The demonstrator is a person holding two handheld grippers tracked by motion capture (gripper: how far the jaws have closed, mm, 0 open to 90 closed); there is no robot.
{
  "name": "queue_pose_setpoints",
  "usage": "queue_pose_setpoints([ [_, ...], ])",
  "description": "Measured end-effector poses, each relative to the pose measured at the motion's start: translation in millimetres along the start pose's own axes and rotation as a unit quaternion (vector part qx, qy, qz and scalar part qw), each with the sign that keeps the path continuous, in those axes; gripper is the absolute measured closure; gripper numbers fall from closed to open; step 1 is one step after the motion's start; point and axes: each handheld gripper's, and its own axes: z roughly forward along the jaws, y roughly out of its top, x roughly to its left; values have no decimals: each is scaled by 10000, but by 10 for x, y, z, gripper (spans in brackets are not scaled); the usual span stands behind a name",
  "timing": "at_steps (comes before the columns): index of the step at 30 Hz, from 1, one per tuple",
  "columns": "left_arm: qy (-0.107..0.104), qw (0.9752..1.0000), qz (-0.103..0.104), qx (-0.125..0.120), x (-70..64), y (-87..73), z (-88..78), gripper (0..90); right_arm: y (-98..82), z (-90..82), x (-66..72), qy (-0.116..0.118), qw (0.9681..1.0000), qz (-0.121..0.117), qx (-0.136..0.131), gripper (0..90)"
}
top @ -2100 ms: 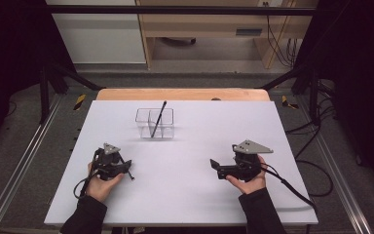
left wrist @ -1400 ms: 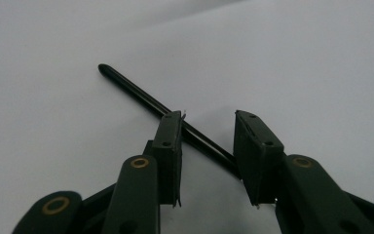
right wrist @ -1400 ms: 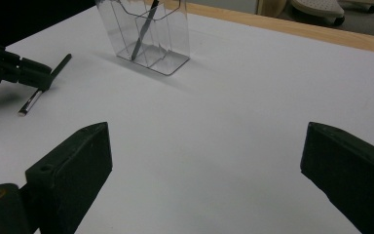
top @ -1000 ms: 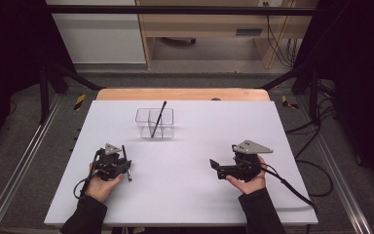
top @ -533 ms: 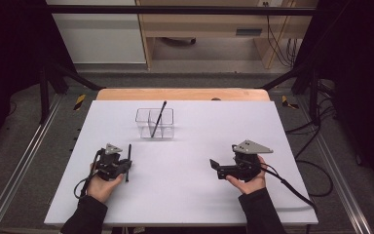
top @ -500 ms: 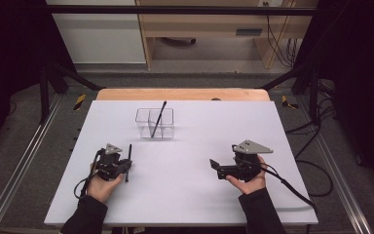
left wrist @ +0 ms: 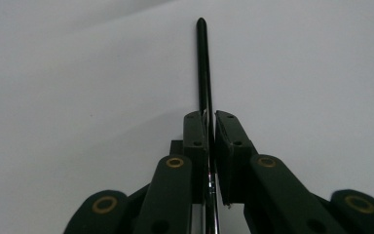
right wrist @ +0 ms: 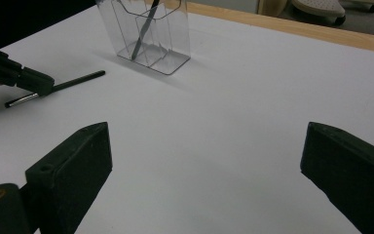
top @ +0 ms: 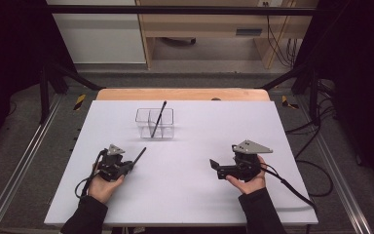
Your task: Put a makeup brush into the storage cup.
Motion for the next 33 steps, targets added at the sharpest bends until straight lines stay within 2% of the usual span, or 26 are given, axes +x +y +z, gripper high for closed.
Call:
queue_pose_setpoints([
  [2, -99, 9999, 76, 8, -14, 0, 2, 834, 0, -1, -1, 2, 10000, -1, -1, 53],
  [7, -294, 9987, 417, 20, -81, 7, -1, 835, -1, 0, 0, -2, 10000, -2, 18, 53],
  [13, -309, 9973, 662, 99, -107, 4, 4, 834, 1, -4, -2, 1, 10000, -6, -3, 53],
  [17, -302, 9972, 673, 92, -112, 2, 5, 828, 1, -4, -2, 1, 10000, -9, 0, 53],
  [24, -328, 9979, 553, 60, -106, 88, -26, 714, 7, -9, -6, -2, 10000, 4, -6, 53],
  [28, -248, 9977, 586, 250, -107, 205, 6, 691, 8, -8, -6, 0, 10000, 13, -4, 53],
  [33, -222, 9963, 666, 504, -130, 255, 104, 709, 16, -28, -13, 4, 10000, 12, -30, 53],
])
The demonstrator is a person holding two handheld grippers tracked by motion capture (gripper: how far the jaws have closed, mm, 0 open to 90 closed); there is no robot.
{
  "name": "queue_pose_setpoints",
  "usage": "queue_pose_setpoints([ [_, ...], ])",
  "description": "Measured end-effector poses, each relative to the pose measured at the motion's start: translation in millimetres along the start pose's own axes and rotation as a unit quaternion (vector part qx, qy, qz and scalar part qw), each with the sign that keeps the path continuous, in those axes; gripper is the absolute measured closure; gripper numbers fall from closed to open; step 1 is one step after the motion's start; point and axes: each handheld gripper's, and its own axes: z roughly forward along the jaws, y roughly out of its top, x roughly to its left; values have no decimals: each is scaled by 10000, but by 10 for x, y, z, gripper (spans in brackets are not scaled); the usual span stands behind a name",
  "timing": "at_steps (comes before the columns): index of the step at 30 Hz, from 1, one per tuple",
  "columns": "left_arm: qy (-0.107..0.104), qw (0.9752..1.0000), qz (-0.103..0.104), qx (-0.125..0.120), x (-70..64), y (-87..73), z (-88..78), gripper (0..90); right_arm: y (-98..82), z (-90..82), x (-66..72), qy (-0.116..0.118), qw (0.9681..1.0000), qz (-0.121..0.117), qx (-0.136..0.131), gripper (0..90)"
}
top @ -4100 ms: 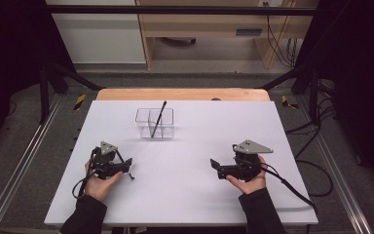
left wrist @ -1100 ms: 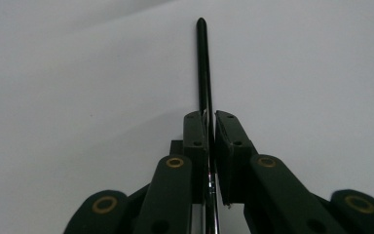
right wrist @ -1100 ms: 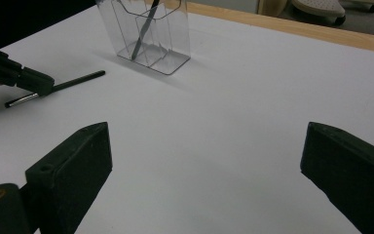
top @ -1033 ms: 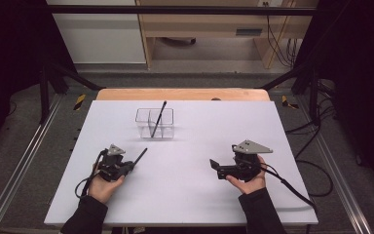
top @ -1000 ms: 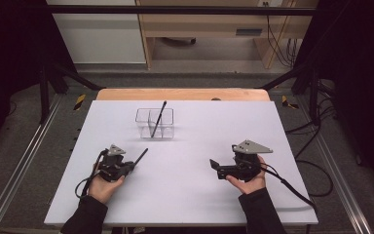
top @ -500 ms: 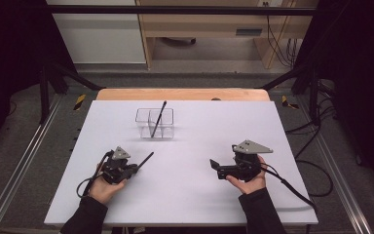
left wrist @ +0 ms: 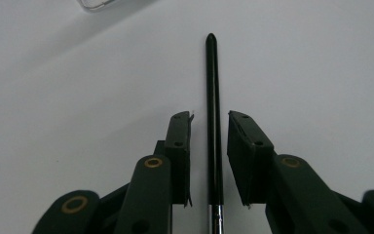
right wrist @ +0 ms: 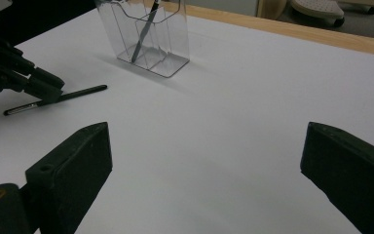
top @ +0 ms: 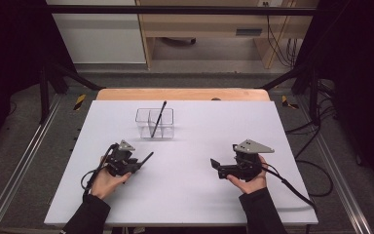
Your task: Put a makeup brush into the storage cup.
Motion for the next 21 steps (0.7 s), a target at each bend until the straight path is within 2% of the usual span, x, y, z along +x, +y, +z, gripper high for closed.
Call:
queue_pose_setpoints([
  [3, 16, 9999, 113, 99, -22, 13, 29, 732, -1, 1, 0, -1, 10000, -8, 4, 53],
  [8, -10, 9998, 127, 127, -8, 4, 17, 828, -6, 11, 5, 1, 10000, -3, 11, 53],
  [17, -176, 9987, 431, 201, -60, -2, 1, 830, -5, 7, 5, 2, 10000, -3, 10, 53],
  [21, -175, 9985, 477, 215, -64, 3, 0, 822, -4, 7, 5, 8, 10000, -2, 11, 53],
])
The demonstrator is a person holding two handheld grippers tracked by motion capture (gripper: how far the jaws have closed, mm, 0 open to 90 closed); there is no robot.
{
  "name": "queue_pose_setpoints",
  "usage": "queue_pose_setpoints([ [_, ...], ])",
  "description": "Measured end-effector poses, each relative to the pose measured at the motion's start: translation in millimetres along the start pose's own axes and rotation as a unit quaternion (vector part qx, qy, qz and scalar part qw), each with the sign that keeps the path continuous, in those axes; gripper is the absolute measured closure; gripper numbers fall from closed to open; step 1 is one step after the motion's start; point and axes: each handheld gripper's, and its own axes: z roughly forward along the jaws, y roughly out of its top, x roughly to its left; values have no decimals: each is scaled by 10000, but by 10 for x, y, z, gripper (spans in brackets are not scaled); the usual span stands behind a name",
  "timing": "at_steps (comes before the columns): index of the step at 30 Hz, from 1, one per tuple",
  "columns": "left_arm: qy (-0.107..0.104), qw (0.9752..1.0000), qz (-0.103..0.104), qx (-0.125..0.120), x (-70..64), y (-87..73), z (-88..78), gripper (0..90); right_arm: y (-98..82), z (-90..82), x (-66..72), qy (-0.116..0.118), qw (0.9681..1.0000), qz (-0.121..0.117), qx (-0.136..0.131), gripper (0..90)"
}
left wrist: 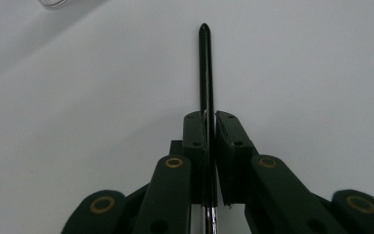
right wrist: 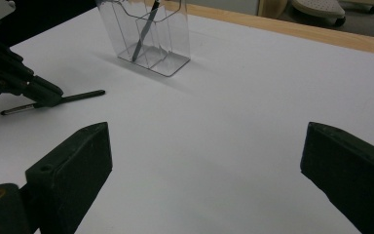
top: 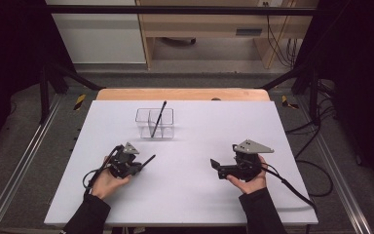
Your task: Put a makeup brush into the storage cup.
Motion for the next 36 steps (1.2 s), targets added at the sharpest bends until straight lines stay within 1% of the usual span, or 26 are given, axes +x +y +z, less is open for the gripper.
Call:
queue_pose_setpoints([
  [3, 8, 10000, 27, 34, 7, 28, -36, 752, 6, -8, -8, -1, 10000, -6, -6, 54],
  [5, -17, 9999, 89, 88, 5, 61, -66, 716, 10, -15, -11, -11, 10000, 1, -14, 54],
  [6, 5, 9998, 130, 115, -1, 79, -72, 697, 12, -17, -12, -9, 10000, 1, -14, 54],
  [8, -30, 9996, 197, 216, -1, 113, -74, 673, 13, -20, -13, -12, 10000, 1, -15, 54],
  [12, -16, 9983, 341, 473, 1, 179, -43, 664, 15, -24, -16, -15, 10000, -3, -4, 54],
  [16, -59, 9970, 418, 653, 3, 196, -18, 678, 19, -30, -19, -12, 10000, -1, 3, 54],
  [20, -76, 9957, 464, 793, 4, 171, 2, 701, 20, -30, -21, -10, 10000, -3, 10, 54],
  [23, -128, 9958, 452, 781, 2, 146, -7, 719, 18, -26, -22, -1, 10000, -14, 24, 54],
  [27, -185, 9953, 416, 856, -2, 137, -18, 745, 17, -23, -21, 1, 10000, -16, 40, 54],
  [36, -230, 9950, 346, 903, -9, 130, -21, 812, 8, -4, -16, 19, 10000, -21, 78, 54],
])
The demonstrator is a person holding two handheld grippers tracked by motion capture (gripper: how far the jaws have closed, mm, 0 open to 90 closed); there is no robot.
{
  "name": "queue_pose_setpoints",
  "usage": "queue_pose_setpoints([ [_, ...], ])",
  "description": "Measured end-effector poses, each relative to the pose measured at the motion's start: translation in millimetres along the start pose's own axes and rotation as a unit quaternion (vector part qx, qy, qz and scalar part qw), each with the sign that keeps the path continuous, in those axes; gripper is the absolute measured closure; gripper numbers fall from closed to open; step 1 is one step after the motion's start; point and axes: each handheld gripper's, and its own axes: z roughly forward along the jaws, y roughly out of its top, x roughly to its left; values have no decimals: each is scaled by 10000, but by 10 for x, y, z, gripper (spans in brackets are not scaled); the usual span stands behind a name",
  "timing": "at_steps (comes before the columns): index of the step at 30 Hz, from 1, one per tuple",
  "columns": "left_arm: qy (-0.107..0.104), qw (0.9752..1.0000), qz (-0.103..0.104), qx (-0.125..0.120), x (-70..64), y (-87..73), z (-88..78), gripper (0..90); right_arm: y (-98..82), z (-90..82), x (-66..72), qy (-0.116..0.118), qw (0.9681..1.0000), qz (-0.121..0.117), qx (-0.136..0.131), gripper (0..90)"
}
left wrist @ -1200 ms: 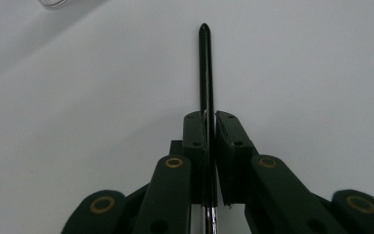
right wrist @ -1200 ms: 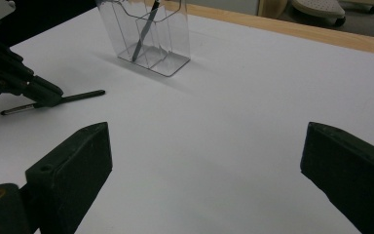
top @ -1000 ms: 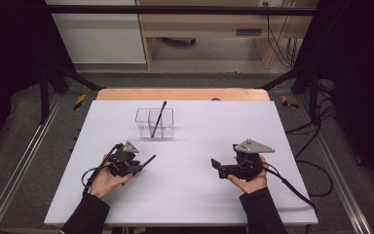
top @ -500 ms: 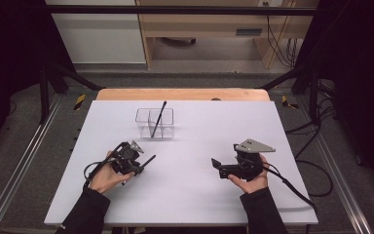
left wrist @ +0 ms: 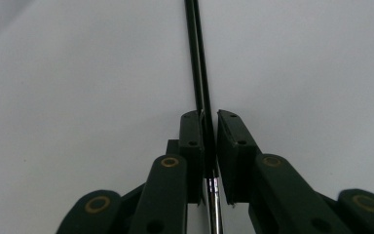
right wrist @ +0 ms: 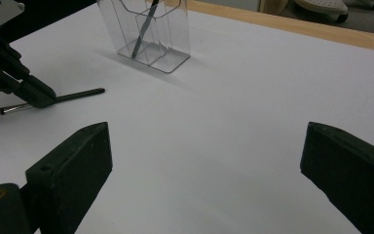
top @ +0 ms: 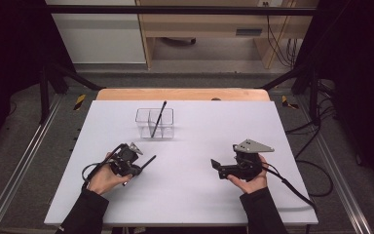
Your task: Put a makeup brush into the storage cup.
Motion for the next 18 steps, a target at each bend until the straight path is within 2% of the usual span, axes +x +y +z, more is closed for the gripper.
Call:
queue_pose_setpoints([
  [10, 25, 9999, 94, 28, -13, 7, 0, 831, -6, 16, 3, 21, 10000, 8, 44, 54],
  [18, 47, 9996, 267, 3, -21, 5, -2, 834, -13, 32, 9, 28, 10000, 4, 95, 54],
])
